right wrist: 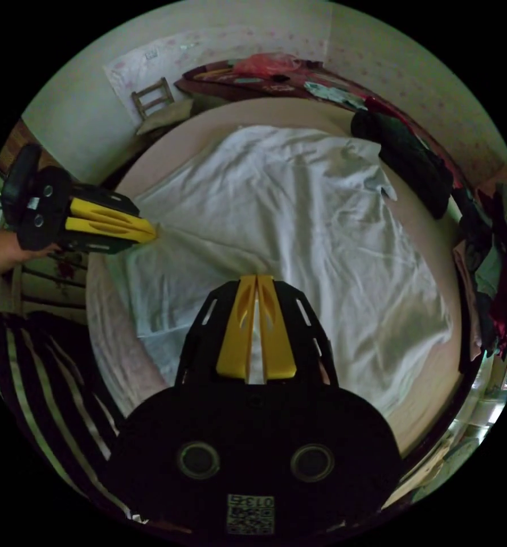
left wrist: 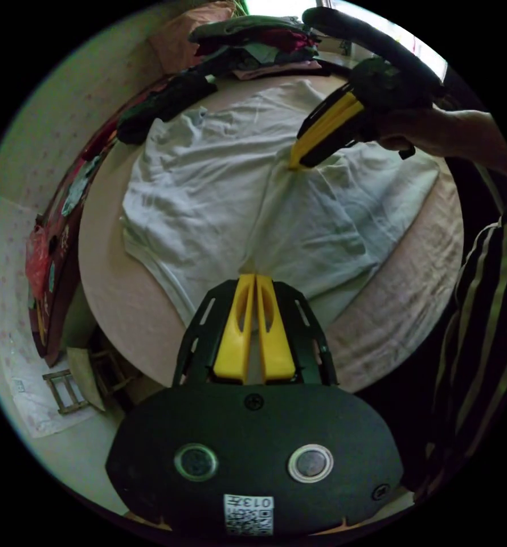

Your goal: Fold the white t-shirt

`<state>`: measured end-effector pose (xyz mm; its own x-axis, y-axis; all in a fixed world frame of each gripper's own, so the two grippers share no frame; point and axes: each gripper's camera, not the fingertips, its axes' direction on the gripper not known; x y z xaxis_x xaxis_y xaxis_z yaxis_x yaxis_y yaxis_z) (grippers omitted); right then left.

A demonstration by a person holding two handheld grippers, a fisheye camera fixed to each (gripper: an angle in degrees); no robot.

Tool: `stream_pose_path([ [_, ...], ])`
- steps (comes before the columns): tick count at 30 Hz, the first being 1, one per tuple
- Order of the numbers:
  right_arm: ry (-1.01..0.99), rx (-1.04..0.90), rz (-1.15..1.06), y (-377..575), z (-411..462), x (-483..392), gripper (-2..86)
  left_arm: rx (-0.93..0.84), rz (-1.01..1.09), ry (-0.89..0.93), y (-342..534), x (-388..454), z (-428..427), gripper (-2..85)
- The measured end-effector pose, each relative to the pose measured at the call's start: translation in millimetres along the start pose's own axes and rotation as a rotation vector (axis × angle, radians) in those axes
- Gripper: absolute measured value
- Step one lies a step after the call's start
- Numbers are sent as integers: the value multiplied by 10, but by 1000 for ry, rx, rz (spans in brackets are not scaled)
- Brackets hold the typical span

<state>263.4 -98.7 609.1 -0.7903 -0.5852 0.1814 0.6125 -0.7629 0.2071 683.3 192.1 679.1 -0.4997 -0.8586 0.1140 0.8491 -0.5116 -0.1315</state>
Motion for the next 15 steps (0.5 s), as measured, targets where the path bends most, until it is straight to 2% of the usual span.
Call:
stream_pose_path([
  [11, 79, 131, -78, 314, 98, -111, 0, -21, -1, 43, -152, -239, -34, -2],
  [13, 54, 103, -13, 345, 39, 36, 1, -6, -90, 71, -138, -457, -146, -1],
  [15, 6, 218, 112, 519, -266, 372, 4, 107, -191, 36, -55, -732, -364, 2],
])
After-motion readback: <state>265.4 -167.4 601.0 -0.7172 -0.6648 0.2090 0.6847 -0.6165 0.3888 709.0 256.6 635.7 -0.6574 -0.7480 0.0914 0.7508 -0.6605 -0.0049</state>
